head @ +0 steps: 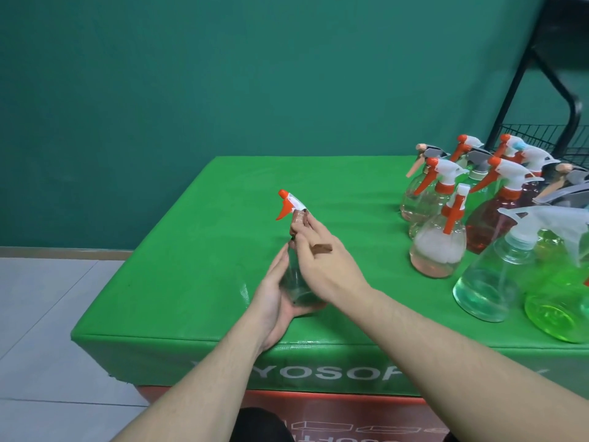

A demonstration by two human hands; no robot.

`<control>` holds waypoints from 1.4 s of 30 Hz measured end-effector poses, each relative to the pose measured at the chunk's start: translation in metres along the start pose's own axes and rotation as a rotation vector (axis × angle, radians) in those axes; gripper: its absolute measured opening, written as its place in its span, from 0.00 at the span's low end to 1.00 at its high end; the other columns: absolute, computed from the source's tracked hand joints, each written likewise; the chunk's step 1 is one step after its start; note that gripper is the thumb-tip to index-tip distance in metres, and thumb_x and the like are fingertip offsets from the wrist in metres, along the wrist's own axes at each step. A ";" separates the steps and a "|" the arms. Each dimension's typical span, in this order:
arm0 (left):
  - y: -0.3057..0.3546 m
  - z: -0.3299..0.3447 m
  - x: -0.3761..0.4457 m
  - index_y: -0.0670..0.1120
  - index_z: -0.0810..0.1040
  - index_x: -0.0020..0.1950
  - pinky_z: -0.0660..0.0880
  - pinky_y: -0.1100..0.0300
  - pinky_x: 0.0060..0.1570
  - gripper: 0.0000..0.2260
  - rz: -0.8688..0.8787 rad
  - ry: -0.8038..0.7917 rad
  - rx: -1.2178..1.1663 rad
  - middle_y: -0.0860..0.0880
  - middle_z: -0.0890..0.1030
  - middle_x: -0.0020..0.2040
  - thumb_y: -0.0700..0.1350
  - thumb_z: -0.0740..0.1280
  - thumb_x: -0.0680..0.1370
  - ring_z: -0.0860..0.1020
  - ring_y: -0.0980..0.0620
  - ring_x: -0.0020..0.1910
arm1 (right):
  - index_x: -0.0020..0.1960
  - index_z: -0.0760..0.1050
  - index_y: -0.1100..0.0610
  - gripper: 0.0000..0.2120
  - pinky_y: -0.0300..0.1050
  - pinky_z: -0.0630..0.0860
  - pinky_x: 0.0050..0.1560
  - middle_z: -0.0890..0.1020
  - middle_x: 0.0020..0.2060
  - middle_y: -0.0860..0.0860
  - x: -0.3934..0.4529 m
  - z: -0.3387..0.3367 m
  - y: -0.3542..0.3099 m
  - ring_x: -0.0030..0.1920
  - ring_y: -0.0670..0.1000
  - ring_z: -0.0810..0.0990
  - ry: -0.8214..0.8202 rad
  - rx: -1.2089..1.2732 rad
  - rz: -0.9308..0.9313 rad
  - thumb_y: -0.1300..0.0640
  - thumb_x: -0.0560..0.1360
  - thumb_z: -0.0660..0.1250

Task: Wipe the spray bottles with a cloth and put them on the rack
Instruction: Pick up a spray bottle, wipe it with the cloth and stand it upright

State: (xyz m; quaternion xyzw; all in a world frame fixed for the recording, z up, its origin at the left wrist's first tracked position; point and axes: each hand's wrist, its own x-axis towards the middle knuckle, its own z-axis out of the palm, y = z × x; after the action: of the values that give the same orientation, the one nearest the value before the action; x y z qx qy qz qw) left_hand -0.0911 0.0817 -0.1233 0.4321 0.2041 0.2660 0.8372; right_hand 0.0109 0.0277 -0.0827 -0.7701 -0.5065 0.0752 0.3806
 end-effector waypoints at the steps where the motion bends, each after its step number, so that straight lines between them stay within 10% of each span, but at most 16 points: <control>1: 0.000 0.000 0.000 0.59 0.72 0.74 0.82 0.41 0.47 0.17 0.006 0.003 -0.010 0.49 0.84 0.63 0.54 0.55 0.87 0.85 0.45 0.57 | 0.73 0.73 0.48 0.20 0.43 0.58 0.77 0.63 0.79 0.47 -0.004 0.002 0.000 0.76 0.51 0.64 0.028 -0.025 -0.036 0.49 0.84 0.55; 8: -0.001 0.001 0.003 0.51 0.74 0.74 0.83 0.56 0.38 0.16 0.016 0.086 -0.102 0.47 0.85 0.61 0.49 0.55 0.87 0.86 0.51 0.52 | 0.74 0.70 0.55 0.22 0.53 0.53 0.80 0.64 0.78 0.54 -0.046 0.014 0.014 0.80 0.49 0.52 0.148 -0.151 -0.331 0.53 0.83 0.53; 16: 0.000 -0.001 0.002 0.41 0.80 0.67 0.77 0.48 0.62 0.33 -0.075 0.088 0.048 0.38 0.84 0.61 0.67 0.53 0.82 0.83 0.42 0.61 | 0.82 0.54 0.44 0.26 0.64 0.61 0.77 0.50 0.83 0.45 -0.081 0.025 0.043 0.82 0.54 0.41 0.026 -0.245 -0.383 0.51 0.84 0.52; 29: 0.003 0.005 -0.001 0.54 0.72 0.76 0.83 0.47 0.51 0.26 0.008 -0.019 0.045 0.48 0.81 0.68 0.61 0.61 0.80 0.81 0.48 0.65 | 0.79 0.65 0.56 0.24 0.53 0.54 0.80 0.64 0.79 0.52 -0.037 0.006 0.019 0.80 0.52 0.57 0.136 -0.168 -0.390 0.50 0.85 0.54; 37: 0.000 -0.002 0.001 0.60 0.71 0.74 0.81 0.41 0.46 0.25 -0.044 0.018 0.086 0.49 0.84 0.63 0.59 0.63 0.76 0.84 0.37 0.58 | 0.81 0.59 0.44 0.24 0.34 0.52 0.71 0.56 0.81 0.41 0.001 -0.006 0.004 0.79 0.41 0.55 -0.027 0.121 0.029 0.48 0.85 0.54; 42: 0.001 -0.001 0.000 0.54 0.74 0.73 0.81 0.38 0.49 0.19 -0.050 0.017 0.070 0.47 0.85 0.62 0.57 0.55 0.85 0.85 0.40 0.57 | 0.78 0.66 0.48 0.21 0.42 0.55 0.79 0.59 0.81 0.46 -0.020 0.003 0.004 0.79 0.45 0.58 0.046 0.105 -0.037 0.50 0.85 0.54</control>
State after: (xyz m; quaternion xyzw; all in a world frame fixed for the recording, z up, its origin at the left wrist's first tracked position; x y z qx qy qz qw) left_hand -0.0921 0.0829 -0.1234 0.4538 0.2310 0.2414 0.8261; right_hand 0.0028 0.0120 -0.0928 -0.7409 -0.5072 0.0768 0.4334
